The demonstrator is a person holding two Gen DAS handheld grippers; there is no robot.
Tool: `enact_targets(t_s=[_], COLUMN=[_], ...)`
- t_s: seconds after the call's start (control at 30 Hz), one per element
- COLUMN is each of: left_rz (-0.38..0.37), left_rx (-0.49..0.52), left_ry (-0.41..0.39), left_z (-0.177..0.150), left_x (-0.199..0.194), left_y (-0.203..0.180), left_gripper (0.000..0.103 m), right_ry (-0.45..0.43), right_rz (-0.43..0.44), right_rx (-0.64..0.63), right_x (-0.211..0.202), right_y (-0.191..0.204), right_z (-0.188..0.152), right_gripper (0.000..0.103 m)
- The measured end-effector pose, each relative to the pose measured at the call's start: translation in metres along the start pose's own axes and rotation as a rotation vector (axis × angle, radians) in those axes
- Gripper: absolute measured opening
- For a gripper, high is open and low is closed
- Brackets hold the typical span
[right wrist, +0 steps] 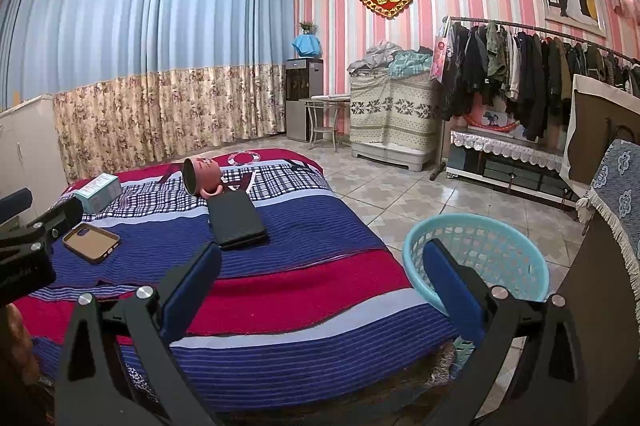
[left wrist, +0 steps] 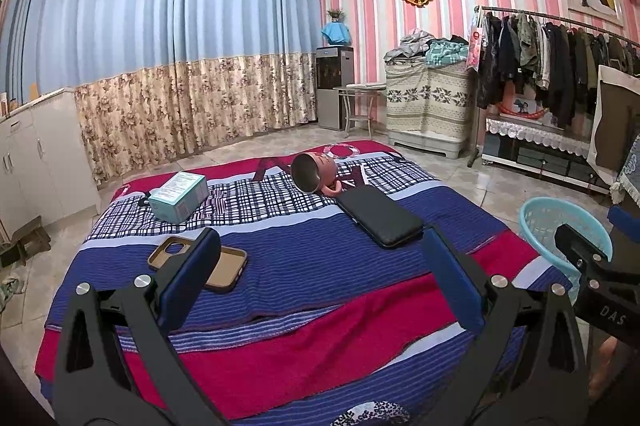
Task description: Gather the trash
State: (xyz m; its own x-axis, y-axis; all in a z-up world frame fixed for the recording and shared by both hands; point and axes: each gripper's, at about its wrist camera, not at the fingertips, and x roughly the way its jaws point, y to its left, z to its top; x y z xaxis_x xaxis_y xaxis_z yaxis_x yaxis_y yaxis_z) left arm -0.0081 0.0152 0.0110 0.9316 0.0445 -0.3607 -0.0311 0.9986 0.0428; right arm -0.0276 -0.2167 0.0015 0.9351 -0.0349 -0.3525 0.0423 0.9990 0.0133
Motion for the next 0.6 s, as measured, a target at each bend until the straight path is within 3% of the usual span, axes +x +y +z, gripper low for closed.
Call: enact_targets(t_s=[0.6], left_rz=[-0.007], left_rx=[-0.001], left_ry=[0.001], left_z=[-0.0002], left_x=[-0.0035], left_y=[-0.003], left_gripper=[0.098], right_ry=[-0.001], right_rz=[0.0], right_rx=[-0.003], right_x=[0.0006], right_y=[-0.0001], right_z=[-0.0012], right_gripper=[0.098])
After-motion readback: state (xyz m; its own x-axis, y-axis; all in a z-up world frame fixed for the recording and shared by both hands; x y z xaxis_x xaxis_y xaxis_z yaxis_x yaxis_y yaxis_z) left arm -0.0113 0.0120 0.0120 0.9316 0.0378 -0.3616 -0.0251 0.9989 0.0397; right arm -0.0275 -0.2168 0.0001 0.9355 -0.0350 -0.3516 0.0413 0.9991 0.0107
